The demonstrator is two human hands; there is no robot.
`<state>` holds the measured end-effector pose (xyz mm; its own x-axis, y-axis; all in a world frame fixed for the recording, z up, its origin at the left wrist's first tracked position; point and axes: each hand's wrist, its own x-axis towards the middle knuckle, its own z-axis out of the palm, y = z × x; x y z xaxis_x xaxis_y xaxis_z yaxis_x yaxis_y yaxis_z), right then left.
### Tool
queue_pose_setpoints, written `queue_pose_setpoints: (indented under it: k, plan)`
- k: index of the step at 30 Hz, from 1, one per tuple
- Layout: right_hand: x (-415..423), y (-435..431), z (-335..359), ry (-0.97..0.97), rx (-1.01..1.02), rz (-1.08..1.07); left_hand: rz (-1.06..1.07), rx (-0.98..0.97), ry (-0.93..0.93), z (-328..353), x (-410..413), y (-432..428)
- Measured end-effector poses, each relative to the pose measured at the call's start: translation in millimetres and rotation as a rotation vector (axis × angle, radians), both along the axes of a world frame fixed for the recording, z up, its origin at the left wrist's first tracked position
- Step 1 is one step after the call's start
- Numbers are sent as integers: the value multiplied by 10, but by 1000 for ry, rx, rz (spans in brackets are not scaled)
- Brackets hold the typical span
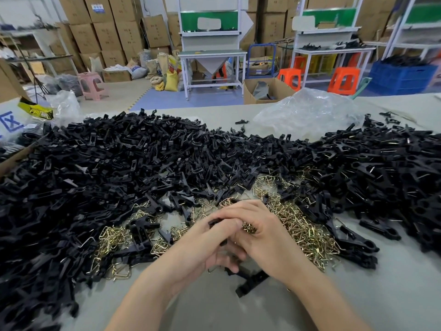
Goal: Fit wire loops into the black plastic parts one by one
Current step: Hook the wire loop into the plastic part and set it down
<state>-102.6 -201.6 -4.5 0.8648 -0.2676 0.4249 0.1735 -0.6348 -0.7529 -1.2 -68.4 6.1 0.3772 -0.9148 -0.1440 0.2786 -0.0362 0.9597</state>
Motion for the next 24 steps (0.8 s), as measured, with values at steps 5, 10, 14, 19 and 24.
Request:
queue_pose_setpoints:
  k: [5, 10, 14, 19, 24]
  plan:
    - [-24, -12, 7, 34, 181, 6, 78, -38, -66, -11, -24, -34]
    - [-20, 14, -3, 38, 119, -14, 164, -72, -72, -52, -18, -56]
    - [-32, 30, -8, 35, 24, -35, 215, -65, -161, -100, -13, -95]
    - [-13, 31, 12, 56, -7, 2, 278, -24, -250, -122, -17, -121]
    - [-31, 51, 36, 82, 50, 53, 271, -33, -275, -111, -22, -111]
